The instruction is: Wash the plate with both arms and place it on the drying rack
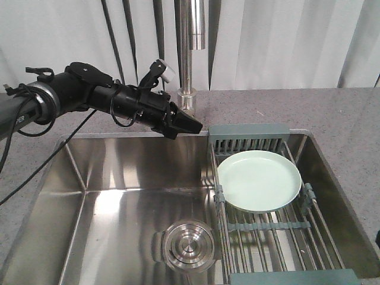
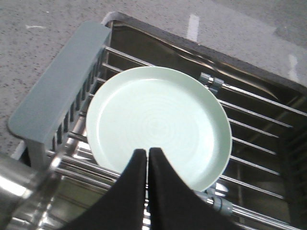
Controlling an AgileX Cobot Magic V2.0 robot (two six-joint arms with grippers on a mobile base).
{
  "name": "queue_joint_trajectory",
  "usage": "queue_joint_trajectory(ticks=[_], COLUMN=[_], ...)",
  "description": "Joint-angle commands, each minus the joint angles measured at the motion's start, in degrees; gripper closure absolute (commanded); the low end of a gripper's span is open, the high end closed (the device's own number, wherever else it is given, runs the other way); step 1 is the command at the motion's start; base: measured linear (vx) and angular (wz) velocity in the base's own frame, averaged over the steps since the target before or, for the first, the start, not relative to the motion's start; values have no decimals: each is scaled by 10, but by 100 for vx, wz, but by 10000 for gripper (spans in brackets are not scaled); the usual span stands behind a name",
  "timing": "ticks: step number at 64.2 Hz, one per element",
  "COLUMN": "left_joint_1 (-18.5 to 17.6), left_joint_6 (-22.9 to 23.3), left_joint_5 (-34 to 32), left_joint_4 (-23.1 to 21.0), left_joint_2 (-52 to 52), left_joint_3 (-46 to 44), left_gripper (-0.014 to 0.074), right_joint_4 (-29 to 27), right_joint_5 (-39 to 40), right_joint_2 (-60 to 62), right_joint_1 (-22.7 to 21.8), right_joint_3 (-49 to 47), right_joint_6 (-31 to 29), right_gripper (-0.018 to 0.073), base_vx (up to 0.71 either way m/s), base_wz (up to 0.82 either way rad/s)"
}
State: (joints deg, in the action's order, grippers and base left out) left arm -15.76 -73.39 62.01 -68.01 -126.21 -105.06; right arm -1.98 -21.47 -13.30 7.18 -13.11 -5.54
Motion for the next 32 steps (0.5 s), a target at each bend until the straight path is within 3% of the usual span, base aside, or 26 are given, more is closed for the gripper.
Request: queue_joint_trajectory(ticks=[1, 15, 32], left_joint_1=[-2, -2, -2], left_joint_6=[4, 2, 2], left_joint_5=[-26, -80, -88], left_joint_4=[-43, -43, -43], left_joint_2=[36, 36, 24], left_joint_3=[-18, -19, -65], left_gripper=[603, 603, 603], right_joint_4=[0, 0, 0], right_joint_5=[40, 40, 40], right_joint_2=[-5, -5, -5], right_joint_1=[-2, -2, -2], right_joint_3=[-14, -14, -14], right_joint_6=[-1, -1, -1], right_gripper=[304, 304, 304], base_vx=[0, 0, 0], base_wz=[0, 0, 0])
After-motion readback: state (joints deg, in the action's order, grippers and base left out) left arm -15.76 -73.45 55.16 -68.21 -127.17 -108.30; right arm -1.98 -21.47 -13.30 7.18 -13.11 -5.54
